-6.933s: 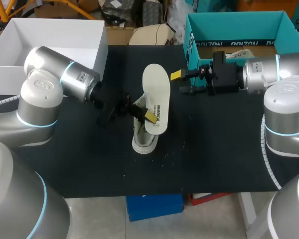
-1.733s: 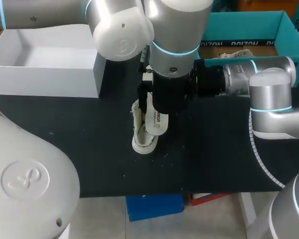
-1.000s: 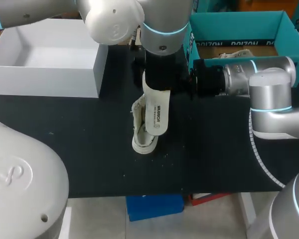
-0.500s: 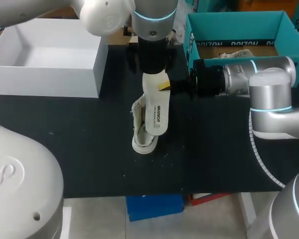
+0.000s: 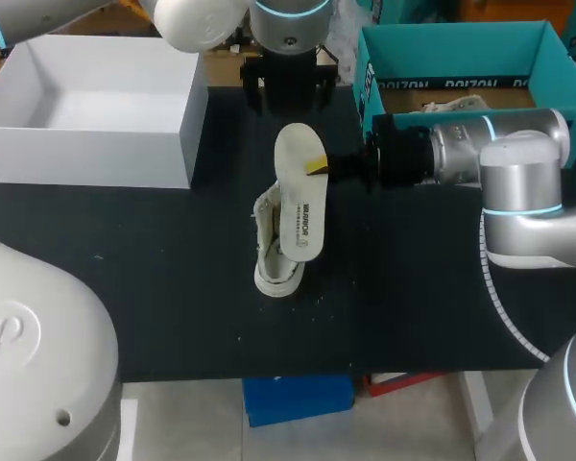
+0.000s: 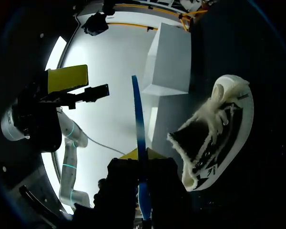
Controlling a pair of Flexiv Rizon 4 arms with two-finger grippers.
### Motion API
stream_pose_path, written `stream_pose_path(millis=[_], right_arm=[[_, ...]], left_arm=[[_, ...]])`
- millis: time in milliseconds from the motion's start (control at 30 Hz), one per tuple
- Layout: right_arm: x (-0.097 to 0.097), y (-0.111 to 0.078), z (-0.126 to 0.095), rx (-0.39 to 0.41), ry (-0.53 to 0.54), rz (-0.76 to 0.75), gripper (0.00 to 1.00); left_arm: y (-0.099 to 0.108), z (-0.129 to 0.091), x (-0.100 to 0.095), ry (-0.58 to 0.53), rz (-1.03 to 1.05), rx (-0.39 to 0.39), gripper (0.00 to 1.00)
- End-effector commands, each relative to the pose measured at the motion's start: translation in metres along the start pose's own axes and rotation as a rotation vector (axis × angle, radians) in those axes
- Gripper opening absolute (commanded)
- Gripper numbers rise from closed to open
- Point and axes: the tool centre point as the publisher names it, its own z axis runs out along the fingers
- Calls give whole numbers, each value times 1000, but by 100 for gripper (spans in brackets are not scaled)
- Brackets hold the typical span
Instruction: Take the shoe out of the shoebox, open the shoe tongue, remove and reinsert the insole, then place the shoe into the shoebox
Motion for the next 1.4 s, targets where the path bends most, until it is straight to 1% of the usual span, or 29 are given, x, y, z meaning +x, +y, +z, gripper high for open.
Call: stream_pose_path(millis=[33, 300, 400, 567, 767, 833, 867, 933, 1000, 1233, 1400], right_arm=[[0, -1, 1, -2, 0, 0, 0], [0, -1, 1, -2, 0, 0, 0], [0, -1, 1, -2, 0, 0, 0], [0, -1, 1, -2, 0, 0, 0], [0, -1, 1, -2, 0, 0, 0], [0, -1, 1, -2, 0, 0, 0], [0, -1, 1, -2, 0, 0, 0], [0, -1, 1, -2, 0, 0, 0], [0, -1, 1, -2, 0, 0, 0], [0, -1, 1, -2, 0, 0, 0], [0, -1, 1, -2, 0, 0, 0]], left_arm=[[6, 3, -2, -6, 1, 3, 100], [7, 9, -4, -16, 5, 8, 100], [1, 9, -5, -15, 7, 15, 100], [-16, 0, -5, -11, 5, 17, 100], [-50, -10, -8, -11, 3, 33, 100], [-64, -16, -9, -57, -4, 53, 100], [-72, -18, -10, -3, -3, 38, 100], [-83, -21, -10, -17, -11, 50, 100], [-98, -24, -8, 3, -23, 50, 100], [-131, -39, -8, -7, -39, 51, 100], [-152, -41, -11, -12, -43, 61, 100]])
